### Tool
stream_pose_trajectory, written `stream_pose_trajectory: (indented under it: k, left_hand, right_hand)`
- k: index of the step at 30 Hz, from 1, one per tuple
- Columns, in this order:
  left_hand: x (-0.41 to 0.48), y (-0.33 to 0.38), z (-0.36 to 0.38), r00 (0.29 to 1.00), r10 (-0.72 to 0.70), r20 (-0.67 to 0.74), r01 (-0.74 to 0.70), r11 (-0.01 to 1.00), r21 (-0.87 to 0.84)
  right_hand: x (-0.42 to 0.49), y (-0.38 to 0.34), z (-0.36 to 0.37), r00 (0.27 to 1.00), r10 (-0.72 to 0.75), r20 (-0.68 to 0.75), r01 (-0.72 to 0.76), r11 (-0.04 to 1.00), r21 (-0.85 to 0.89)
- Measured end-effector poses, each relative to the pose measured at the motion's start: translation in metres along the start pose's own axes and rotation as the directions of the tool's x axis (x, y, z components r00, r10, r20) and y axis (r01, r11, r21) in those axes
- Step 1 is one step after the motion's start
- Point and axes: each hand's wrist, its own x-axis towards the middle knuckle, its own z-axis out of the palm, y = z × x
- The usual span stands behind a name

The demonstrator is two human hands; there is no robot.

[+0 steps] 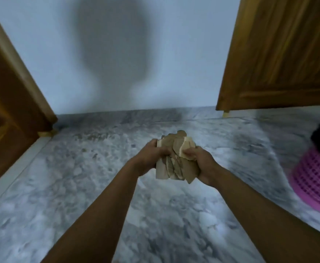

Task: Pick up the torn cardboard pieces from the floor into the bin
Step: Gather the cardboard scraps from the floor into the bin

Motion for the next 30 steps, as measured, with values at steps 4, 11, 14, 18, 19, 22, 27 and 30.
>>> stream_pose_trajectory:
  k: [4, 11, 14, 18, 19, 22, 27, 30]
  left_hand:
    - [0.039, 0.062, 0.097, 0.992, 0.077, 0.101, -0.084, 0.995, 0.057]
    - [0.085, 0.137, 0.306, 0.942, 0.236, 0.240, -0.269, 0.957, 0.113]
    - [0.100, 0.164, 0.408, 0.900, 0.335, 0.280, -0.377, 0.919, 0.111]
    - [0.138, 0.167, 0.507, 0.848, 0.438, 0.298, -0.514, 0.816, 0.265]
    - [0.148, 0.166, 0.528, 0.850, 0.423, 0.315, -0.516, 0.789, 0.335]
    - [0.167, 0.162, 0.564, 0.885, 0.302, 0.355, -0.446, 0.768, 0.459]
    - [0.173, 0.147, 0.576, 0.916, 0.221, 0.334, -0.377, 0.755, 0.536]
    - [0.170, 0.148, 0.557, 0.927, 0.269, 0.261, -0.372, 0.747, 0.551]
  right_hand:
    - [-0.008, -0.053, -0.107, 0.985, -0.101, -0.142, 0.105, 0.994, 0.025]
    - [-0.054, -0.125, -0.313, 0.919, -0.240, -0.311, 0.220, 0.970, -0.098]
    - [-0.076, -0.148, -0.411, 0.844, -0.334, -0.420, 0.281, 0.942, -0.185]
    - [-0.102, -0.157, -0.502, 0.748, -0.471, -0.468, 0.278, 0.863, -0.423]
    - [-0.108, -0.156, -0.521, 0.733, -0.492, -0.469, 0.240, 0.833, -0.498]
    - [-0.117, -0.147, -0.562, 0.741, -0.485, -0.464, 0.050, 0.730, -0.682]
    - [-0.125, -0.139, -0.590, 0.774, -0.434, -0.461, -0.006, 0.723, -0.691]
    - [-0.113, -0.142, -0.578, 0.813, -0.413, -0.410, 0.020, 0.724, -0.689]
